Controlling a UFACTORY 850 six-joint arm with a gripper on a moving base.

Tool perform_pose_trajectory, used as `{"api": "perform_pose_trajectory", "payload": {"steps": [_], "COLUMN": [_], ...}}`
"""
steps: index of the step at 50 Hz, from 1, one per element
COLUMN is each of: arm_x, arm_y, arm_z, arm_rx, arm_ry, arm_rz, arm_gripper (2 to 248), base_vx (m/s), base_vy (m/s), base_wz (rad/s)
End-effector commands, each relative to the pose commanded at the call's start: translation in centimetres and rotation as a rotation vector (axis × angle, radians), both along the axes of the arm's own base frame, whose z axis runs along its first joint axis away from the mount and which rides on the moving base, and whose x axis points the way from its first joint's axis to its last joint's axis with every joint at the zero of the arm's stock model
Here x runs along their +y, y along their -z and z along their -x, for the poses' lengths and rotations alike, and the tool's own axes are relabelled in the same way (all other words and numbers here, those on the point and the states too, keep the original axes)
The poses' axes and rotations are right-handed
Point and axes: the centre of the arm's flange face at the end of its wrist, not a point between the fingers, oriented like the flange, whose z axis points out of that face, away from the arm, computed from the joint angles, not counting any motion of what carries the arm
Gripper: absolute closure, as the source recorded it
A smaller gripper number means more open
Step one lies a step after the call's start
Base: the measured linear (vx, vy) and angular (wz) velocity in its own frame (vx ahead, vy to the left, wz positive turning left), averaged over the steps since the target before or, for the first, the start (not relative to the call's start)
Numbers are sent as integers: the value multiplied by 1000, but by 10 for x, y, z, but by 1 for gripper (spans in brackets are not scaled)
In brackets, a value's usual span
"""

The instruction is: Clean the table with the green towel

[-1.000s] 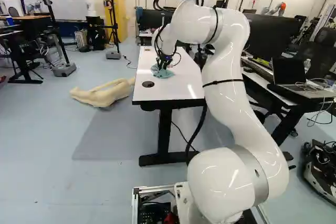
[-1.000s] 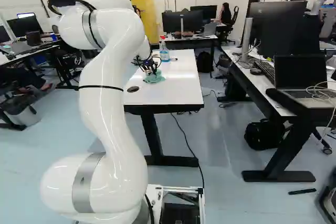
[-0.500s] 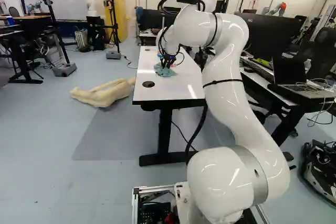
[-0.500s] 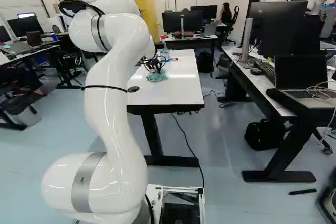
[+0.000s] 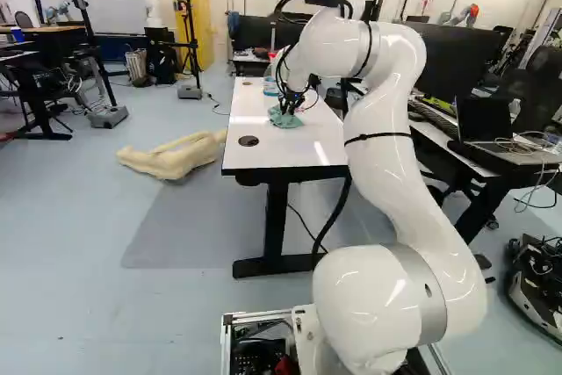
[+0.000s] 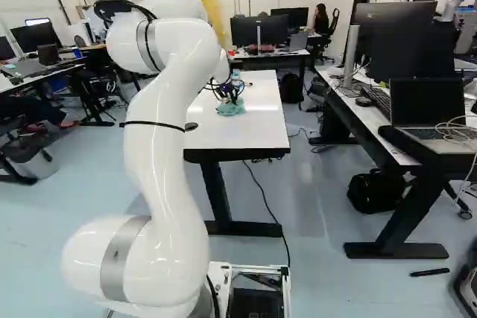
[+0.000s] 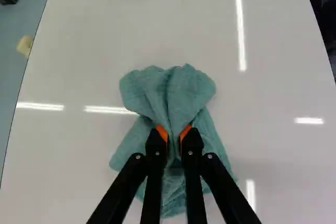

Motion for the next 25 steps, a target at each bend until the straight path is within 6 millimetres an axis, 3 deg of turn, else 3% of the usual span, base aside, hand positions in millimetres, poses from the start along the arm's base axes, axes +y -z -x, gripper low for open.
{"api": "perform_pose_trajectory", "payload": {"steps": [25], "arm_x": [-39], "arm_y": [-1], "arm_z": [8], "arm_rx": [9], "arm_ry": [52], "arm_rz": [0], "arm_gripper": [206], "base_vx": [0], "base_vy": [0], "base_wz": [0]}}
